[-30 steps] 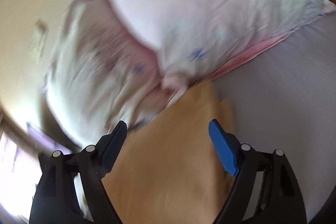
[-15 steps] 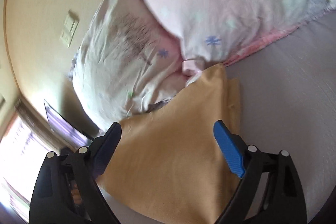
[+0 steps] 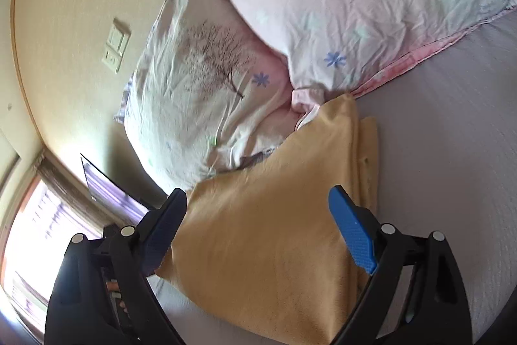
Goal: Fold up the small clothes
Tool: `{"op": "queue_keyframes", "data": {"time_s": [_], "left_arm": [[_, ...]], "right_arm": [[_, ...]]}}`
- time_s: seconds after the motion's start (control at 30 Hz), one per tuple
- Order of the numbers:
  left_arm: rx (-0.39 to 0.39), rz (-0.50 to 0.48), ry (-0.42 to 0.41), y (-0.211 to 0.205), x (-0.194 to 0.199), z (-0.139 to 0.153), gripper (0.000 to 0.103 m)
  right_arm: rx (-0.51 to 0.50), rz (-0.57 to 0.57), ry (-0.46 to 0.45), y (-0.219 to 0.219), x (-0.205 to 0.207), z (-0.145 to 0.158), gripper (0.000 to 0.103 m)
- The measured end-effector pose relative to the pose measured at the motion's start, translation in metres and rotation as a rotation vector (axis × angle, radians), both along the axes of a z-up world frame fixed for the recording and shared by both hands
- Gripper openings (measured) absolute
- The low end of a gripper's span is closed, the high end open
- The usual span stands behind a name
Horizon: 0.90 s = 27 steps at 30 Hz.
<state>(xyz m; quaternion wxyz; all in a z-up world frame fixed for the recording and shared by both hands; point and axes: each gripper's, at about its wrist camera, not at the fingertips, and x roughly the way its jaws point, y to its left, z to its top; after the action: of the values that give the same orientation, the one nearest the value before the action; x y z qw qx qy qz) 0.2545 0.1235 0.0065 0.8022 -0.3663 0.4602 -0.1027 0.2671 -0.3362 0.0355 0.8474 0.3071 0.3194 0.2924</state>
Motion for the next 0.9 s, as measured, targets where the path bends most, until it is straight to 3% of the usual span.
{"op": "queue_keyframes", "data": {"time_s": [0.07,0.1,0.13,0.2,0.3,0.43,0.5,0.63,0.7,0.77,0.87,0.9], "left_arm": [[-0.084,0.0,0.008,0.005,0.006,-0.006,0.053],[-0.142,0.007,0.029,0.009,0.008,-0.012,0.045],[-0.205,0.016,0.061,0.012,0.01,-0.021,0.029],[-0.306,0.046,0.082,0.019,0.01,-0.032,0.021],[-0.282,0.04,0.042,0.013,0.006,-0.012,0.017],[-0.163,-0.044,-0.074,-0.028,0.013,0.053,0.017],[-0.1,-0.125,-0.135,-0.073,0.022,0.089,0.017],[-0.001,-0.342,-0.207,-0.193,0.042,0.113,0.02],[-0.023,-0.449,-0.182,-0.244,0.052,0.103,0.027],[-0.119,-0.565,-0.134,-0.287,0.059,0.085,0.028],[-0.233,-0.6,-0.143,-0.291,0.058,0.077,0.024],[-0.225,-0.58,-0.153,-0.282,0.057,0.077,0.024]], "right_arm": [[-0.018,0.002,-0.002,0.003,-0.001,0.0,0.091],[-0.023,0.0,-0.004,0.004,-0.001,0.0,0.091],[-0.026,-0.003,-0.005,0.004,-0.002,0.0,0.091],[-0.02,-0.012,-0.002,0.002,-0.003,-0.001,0.091],[0.002,-0.028,0.008,-0.002,-0.002,-0.003,0.091],[0.033,-0.066,-0.007,-0.011,-0.006,0.0,0.091],[0.039,-0.093,-0.015,-0.017,-0.008,0.001,0.091],[0.055,-0.142,0.003,-0.029,-0.007,-0.001,0.091],[0.066,-0.166,0.027,-0.037,-0.005,-0.005,0.091],[0.072,-0.194,0.048,-0.044,-0.004,-0.009,0.091],[0.109,-0.234,0.075,-0.059,-0.005,-0.016,0.091],[0.117,-0.248,0.077,-0.062,-0.006,-0.016,0.091]]}}
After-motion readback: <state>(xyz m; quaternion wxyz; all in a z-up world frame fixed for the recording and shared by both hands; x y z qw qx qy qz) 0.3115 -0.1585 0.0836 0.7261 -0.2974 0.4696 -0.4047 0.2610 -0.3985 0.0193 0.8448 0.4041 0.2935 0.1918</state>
